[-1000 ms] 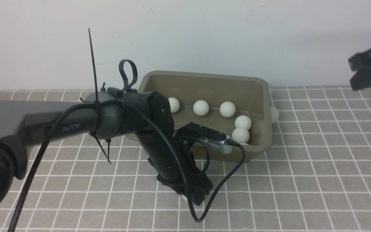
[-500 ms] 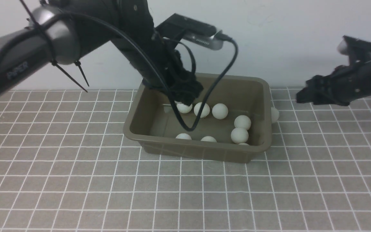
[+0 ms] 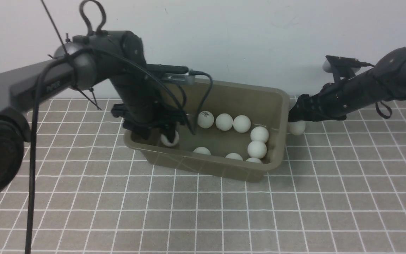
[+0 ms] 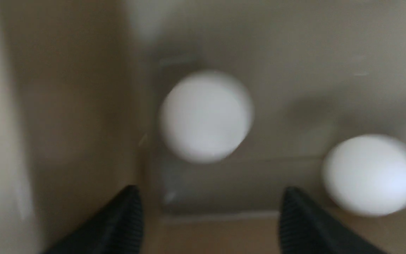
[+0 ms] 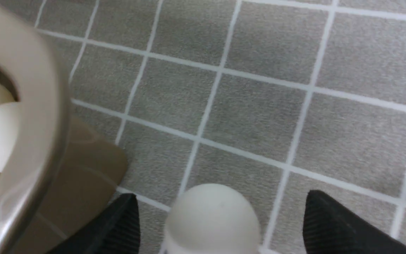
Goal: Put the table tennis balls into the box on the grey coffee tablecloth.
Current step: 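Reach for and grasp a ping pong ball on the table, then release the ping pong ball into the bin and lift the gripper away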
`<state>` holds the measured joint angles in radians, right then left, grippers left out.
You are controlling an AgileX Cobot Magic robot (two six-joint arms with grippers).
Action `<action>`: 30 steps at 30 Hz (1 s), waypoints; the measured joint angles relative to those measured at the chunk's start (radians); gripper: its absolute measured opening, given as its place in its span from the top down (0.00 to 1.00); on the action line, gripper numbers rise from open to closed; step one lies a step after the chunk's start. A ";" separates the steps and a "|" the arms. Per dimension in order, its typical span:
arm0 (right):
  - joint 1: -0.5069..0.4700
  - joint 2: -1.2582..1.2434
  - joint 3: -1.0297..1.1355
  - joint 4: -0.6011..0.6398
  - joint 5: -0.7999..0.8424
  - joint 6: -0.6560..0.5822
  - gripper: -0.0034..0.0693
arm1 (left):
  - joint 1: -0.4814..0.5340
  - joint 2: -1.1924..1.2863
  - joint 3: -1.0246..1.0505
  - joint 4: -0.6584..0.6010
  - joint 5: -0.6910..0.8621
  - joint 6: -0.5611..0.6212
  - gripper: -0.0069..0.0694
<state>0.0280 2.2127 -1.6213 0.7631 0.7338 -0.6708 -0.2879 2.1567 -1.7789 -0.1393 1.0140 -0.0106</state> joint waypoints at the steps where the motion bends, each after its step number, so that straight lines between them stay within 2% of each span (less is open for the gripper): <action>1: 0.006 0.003 -0.001 -0.002 -0.003 0.000 0.18 | 0.010 -0.004 0.000 0.004 0.021 0.000 0.43; 7: 0.040 0.038 -0.004 -0.052 -0.016 0.043 0.21 | 0.022 -0.081 0.000 -0.049 0.060 0.043 0.82; 9: 0.043 0.038 -0.004 -0.092 -0.030 0.102 0.27 | 0.022 -0.117 0.000 -0.078 0.059 0.068 0.88; 11: 0.044 0.038 -0.005 -0.143 -0.038 0.164 0.43 | 0.024 -0.165 0.000 -0.084 0.056 0.076 0.91; 12: 0.044 0.035 -0.005 -0.166 -0.035 0.193 0.48 | 0.029 -0.187 0.000 -0.083 0.055 0.076 0.91; 17: 0.045 -0.041 -0.002 -0.278 0.073 0.270 0.46 | 0.093 -0.328 0.014 -0.066 0.070 0.076 0.92; 19: 0.050 -0.119 0.000 -0.265 0.131 0.285 0.46 | 0.132 -0.404 0.052 -0.063 0.087 0.076 0.92; 22: 0.087 -0.221 -0.002 -0.183 0.160 0.301 0.46 | 0.181 -0.498 0.152 -0.053 0.085 0.076 0.92; 26: 0.236 -0.277 -0.008 -0.136 0.140 0.274 0.46 | 0.218 -0.675 0.453 -0.067 0.014 0.076 0.92; 27: 0.243 -0.276 -0.008 -0.138 0.139 0.274 0.46 | 0.218 -0.675 0.466 -0.070 0.009 0.077 0.92; 29: 0.318 -0.239 -0.008 -0.162 0.104 0.272 0.42 | 0.219 -0.778 0.637 -0.135 -0.063 0.102 0.92; 30: 0.329 -0.236 -0.008 -0.164 0.101 0.272 0.40 | 0.219 -0.778 0.648 -0.141 -0.068 0.106 0.92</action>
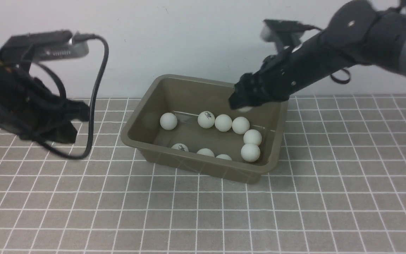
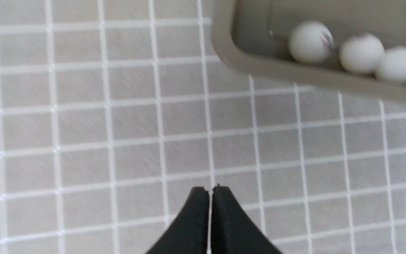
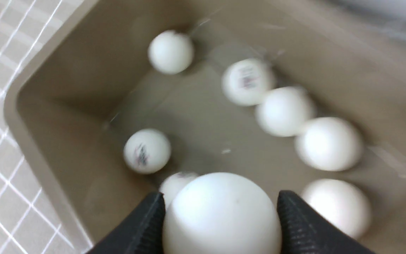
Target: Put the table tennis balls into the box on the grey coffee tablecloth.
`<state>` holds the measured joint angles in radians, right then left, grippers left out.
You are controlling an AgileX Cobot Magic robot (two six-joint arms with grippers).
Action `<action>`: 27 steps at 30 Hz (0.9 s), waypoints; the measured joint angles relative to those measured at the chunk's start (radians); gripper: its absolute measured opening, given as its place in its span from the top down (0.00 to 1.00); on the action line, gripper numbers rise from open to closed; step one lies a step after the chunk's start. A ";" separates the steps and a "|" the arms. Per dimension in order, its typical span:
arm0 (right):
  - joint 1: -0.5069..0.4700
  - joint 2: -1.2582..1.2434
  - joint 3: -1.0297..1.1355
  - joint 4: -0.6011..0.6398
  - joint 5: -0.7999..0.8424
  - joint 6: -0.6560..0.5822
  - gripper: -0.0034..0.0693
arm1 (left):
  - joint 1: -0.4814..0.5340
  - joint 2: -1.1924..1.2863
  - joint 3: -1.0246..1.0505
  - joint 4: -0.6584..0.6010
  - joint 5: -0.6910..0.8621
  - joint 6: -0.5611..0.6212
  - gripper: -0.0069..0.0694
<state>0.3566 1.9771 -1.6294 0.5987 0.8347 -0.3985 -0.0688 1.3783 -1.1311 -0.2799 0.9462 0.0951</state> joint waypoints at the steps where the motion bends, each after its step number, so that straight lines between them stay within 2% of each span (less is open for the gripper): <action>1: 0.030 0.028 0.001 -0.017 -0.021 0.000 0.33 | 0.000 -0.048 0.058 -0.032 -0.027 0.023 0.92; 5: 0.070 0.081 0.001 -0.052 -0.039 0.015 0.17 | 0.000 -0.141 0.191 -0.096 -0.073 0.076 0.92; 8: 0.072 0.102 0.001 -0.079 -0.030 0.058 0.17 | 0.000 -0.189 0.223 -0.103 -0.069 0.091 0.92; 10: 0.065 0.116 0.001 -0.143 -0.017 0.128 0.25 | 0.000 -0.225 0.231 -0.108 -0.067 0.091 0.92; 14: 0.031 0.121 0.001 -0.280 -0.006 0.278 0.50 | 0.000 -0.312 0.231 -0.111 -0.065 0.094 0.92; 15: 0.026 0.121 0.001 -0.290 -0.006 0.289 0.53 | 0.000 -0.316 0.231 -0.112 -0.065 0.094 0.92; 16: 0.009 0.121 0.001 -0.318 -0.017 0.321 0.64 | 0.000 -0.345 0.231 -0.114 -0.064 0.094 0.92; 20: -0.038 0.121 -0.026 -0.370 -0.042 0.351 0.86 | 0.000 -0.402 0.231 -0.115 -0.063 0.094 0.92; 23: -0.069 0.122 -0.101 -0.383 0.015 0.357 0.94 | 0.000 -0.427 0.231 -0.115 -0.062 0.094 0.92; 27: -0.087 0.073 -0.254 -0.387 0.202 0.335 0.97 | 0.000 -0.445 0.231 -0.115 -0.061 0.094 0.92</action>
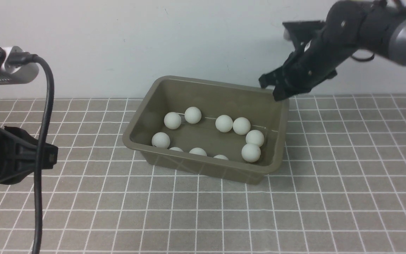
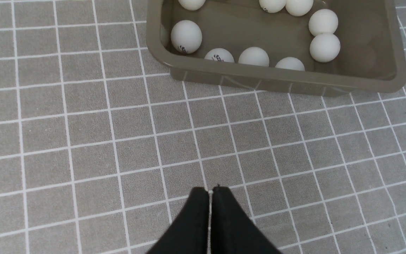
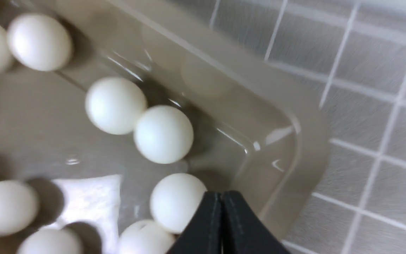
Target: Put the table tennis balls into the box on the grey coffee tablecloth.
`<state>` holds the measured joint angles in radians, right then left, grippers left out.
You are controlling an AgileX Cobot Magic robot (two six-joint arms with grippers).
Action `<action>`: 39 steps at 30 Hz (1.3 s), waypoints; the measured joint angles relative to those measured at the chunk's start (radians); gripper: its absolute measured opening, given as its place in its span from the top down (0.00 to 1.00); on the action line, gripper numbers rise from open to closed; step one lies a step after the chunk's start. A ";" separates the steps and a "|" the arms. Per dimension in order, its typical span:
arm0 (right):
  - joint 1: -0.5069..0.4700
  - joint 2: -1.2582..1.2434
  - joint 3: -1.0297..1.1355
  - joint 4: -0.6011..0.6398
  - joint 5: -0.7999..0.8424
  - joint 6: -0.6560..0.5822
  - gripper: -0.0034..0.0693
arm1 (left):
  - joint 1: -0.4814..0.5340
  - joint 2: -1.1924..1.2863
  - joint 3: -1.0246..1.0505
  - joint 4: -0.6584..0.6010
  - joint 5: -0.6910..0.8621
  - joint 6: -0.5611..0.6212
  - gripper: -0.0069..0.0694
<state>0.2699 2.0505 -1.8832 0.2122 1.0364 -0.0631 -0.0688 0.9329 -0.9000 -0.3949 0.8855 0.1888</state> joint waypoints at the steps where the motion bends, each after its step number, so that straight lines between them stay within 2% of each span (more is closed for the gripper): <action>1: 0.000 -0.023 -0.029 0.000 0.038 -0.005 0.97 | 0.000 -0.001 0.000 -0.001 -0.001 0.000 0.92; 5: 0.000 -0.240 -0.098 0.007 0.170 -0.016 0.97 | 0.000 -0.001 0.000 -0.004 0.002 0.008 0.92; 10: 0.000 -0.582 -0.016 0.007 0.173 -0.011 0.97 | 0.000 -0.001 0.000 -0.004 0.012 0.024 0.92; 16: 0.000 -1.138 0.440 -0.004 -0.094 -0.008 0.97 | 0.000 -0.005 0.000 -0.039 0.013 0.033 0.92; 19: 0.000 -1.484 0.806 -0.021 -0.366 -0.004 0.97 | 0.000 -0.005 0.000 -0.068 -0.018 0.067 0.92; 23: 0.000 -1.775 1.125 -0.069 -0.576 0.001 0.97 | 0.000 -0.005 0.000 -0.103 -0.056 0.098 0.92; 28: 0.000 -1.951 1.310 -0.099 -0.669 0.072 0.97 | 0.000 -0.005 0.000 -0.159 -0.101 0.134 0.92; 34: 0.001 -2.068 1.398 -0.176 -0.809 0.102 0.97 | 0.001 -0.092 0.005 -0.178 -0.194 0.195 0.92; 39: 0.001 -2.069 1.402 -0.176 -0.792 0.113 0.97 | 0.001 -0.268 0.048 -0.187 -0.264 0.204 0.92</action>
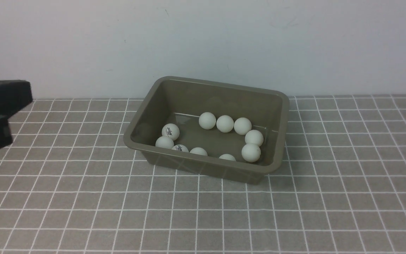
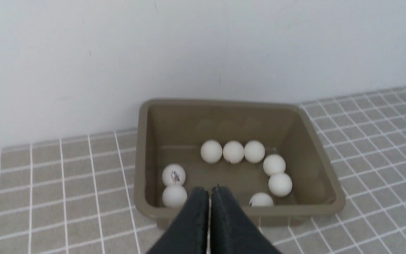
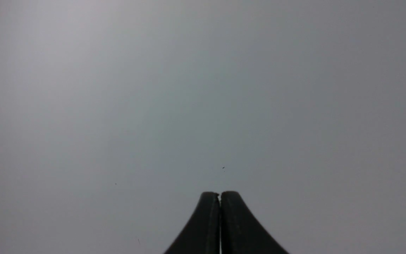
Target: Put the table tennis balls into the box on the grey coffee tablecloth.
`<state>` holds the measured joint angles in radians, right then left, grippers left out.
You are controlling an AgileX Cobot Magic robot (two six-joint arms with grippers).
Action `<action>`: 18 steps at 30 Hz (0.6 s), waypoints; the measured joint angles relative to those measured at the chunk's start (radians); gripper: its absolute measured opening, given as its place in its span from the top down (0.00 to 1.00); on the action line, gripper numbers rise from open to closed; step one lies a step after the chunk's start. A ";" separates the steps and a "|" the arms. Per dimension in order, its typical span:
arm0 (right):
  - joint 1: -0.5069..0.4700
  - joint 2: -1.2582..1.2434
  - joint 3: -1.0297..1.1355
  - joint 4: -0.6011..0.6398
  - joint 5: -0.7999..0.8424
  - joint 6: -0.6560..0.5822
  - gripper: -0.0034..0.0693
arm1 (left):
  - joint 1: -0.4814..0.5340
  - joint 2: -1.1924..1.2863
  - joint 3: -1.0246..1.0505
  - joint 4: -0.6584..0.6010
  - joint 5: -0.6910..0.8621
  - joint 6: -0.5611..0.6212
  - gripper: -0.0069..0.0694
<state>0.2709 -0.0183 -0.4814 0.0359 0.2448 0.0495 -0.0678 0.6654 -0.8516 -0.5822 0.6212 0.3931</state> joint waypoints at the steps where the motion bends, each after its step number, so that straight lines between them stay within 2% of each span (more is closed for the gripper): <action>1: 0.000 0.000 0.001 0.000 0.008 0.001 0.97 | 0.000 -0.043 0.021 -0.003 -0.011 0.000 0.92; 11: 0.000 0.000 0.005 0.002 0.069 0.002 0.97 | 0.000 -0.386 0.252 -0.019 -0.076 0.001 0.92; 18: 0.000 0.000 0.006 0.002 0.071 0.002 0.97 | 0.000 -0.459 0.275 -0.019 -0.046 0.001 0.92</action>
<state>0.2709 -0.0183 -0.4755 0.0378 0.3162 0.0516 -0.0678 0.2068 -0.5770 -0.6009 0.5752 0.3938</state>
